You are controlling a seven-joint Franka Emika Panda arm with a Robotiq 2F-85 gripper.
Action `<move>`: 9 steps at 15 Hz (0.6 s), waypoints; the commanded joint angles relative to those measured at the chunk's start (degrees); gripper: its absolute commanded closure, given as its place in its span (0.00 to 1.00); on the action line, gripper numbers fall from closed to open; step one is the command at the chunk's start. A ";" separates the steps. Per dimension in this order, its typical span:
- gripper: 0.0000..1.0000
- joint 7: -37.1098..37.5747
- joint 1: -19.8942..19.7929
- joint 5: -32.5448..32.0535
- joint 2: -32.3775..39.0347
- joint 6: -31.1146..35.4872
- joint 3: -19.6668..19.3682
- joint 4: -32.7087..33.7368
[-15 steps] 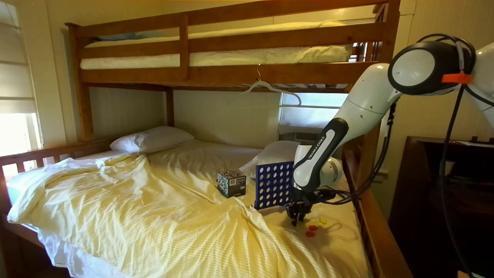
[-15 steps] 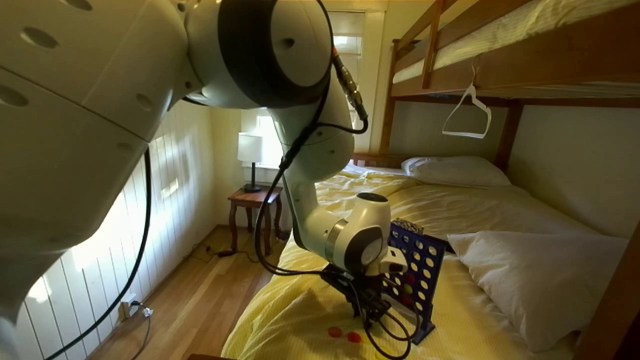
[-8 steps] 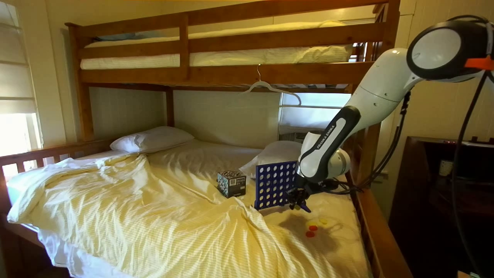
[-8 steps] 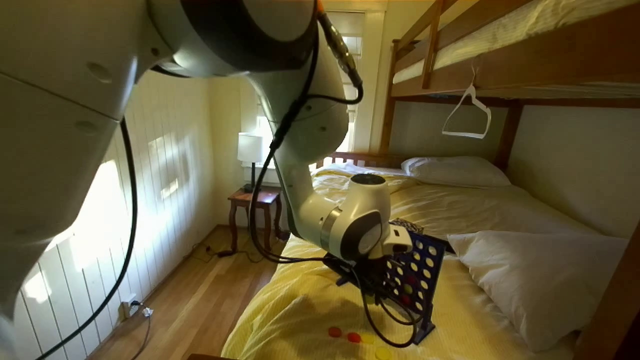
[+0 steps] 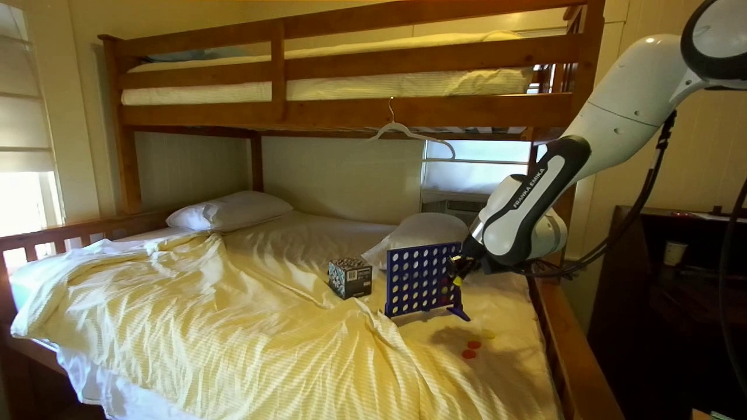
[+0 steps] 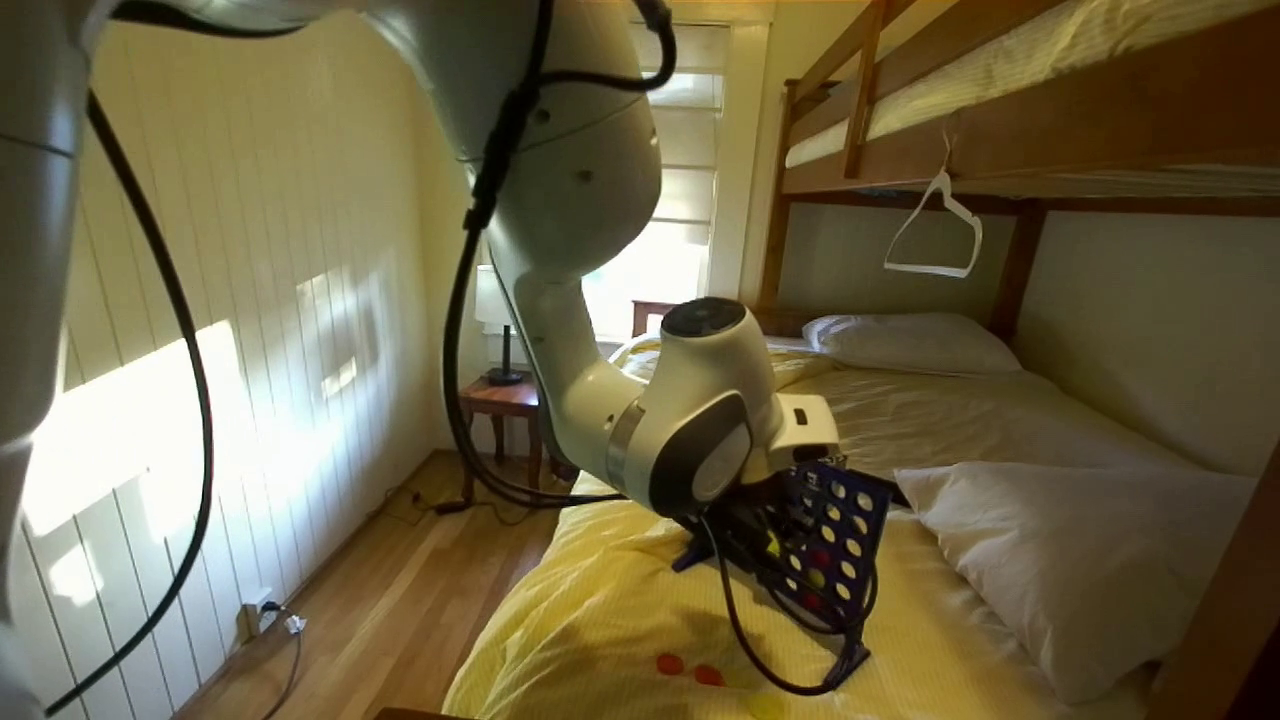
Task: Put the yellow chip into the connect four game
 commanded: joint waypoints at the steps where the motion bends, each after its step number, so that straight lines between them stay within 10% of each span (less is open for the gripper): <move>1: 0.90 -0.25 3.48 0.42 -4.69 7.92 -4.61 -5.47; 9: 0.90 -5.63 12.63 11.17 -4.44 22.40 -10.15 -8.23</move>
